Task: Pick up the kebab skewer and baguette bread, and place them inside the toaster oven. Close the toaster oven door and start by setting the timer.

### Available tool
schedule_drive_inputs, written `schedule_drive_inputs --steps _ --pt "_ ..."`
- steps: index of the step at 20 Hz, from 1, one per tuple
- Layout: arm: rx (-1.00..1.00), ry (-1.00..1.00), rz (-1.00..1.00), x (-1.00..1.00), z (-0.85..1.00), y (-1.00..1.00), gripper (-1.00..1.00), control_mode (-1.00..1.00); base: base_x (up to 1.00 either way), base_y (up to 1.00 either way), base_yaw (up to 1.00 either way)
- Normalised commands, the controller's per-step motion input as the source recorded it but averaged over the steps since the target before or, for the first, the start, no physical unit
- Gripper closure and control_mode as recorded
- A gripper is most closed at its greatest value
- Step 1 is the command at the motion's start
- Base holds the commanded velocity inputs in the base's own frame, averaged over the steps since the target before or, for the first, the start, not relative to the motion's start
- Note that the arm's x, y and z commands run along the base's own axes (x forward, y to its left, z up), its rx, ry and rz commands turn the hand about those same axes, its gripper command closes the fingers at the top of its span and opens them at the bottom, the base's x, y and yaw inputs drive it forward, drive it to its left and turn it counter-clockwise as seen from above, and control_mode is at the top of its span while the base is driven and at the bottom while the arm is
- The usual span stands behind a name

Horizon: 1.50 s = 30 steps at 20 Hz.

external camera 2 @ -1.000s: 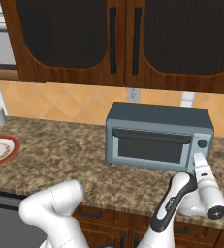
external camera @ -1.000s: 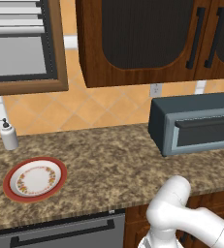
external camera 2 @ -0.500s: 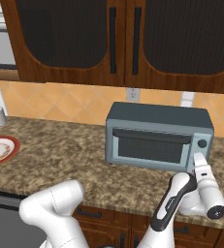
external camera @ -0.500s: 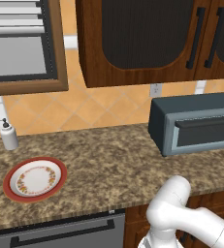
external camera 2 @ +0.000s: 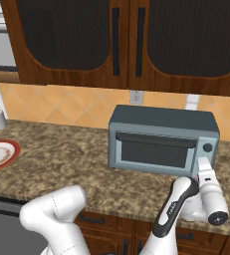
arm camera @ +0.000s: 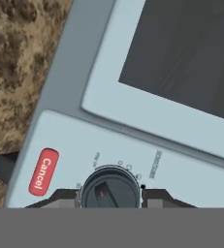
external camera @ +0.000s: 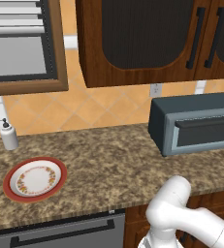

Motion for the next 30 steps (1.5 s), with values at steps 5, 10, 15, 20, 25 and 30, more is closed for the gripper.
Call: schedule_drive_inputs --steps 5,10,15,20,25,30 --pt "0.05 0.00 -0.08 0.00 0.04 0.00 1.00 -1.00 0.00 0.00 0.00" --pt "0.14 0.00 -0.01 0.00 0.15 0.00 1.00 -1.00 0.00 0.00 0.00" --pt "0.19 0.00 0.00 0.00 0.11 0.00 1.00 -1.00 0.00 0.00 0.00" --pt "0.19 0.00 0.00 0.00 0.08 0.07 1.00 -1.00 0.00 0.00 0.00" --pt "0.19 0.00 0.00 0.00 0.13 0.09 1.00 -1.00 0.00 0.00 0.00" --pt "0.18 0.00 0.00 0.00 0.14 0.08 1.00 -1.00 0.00 0.00 0.00"
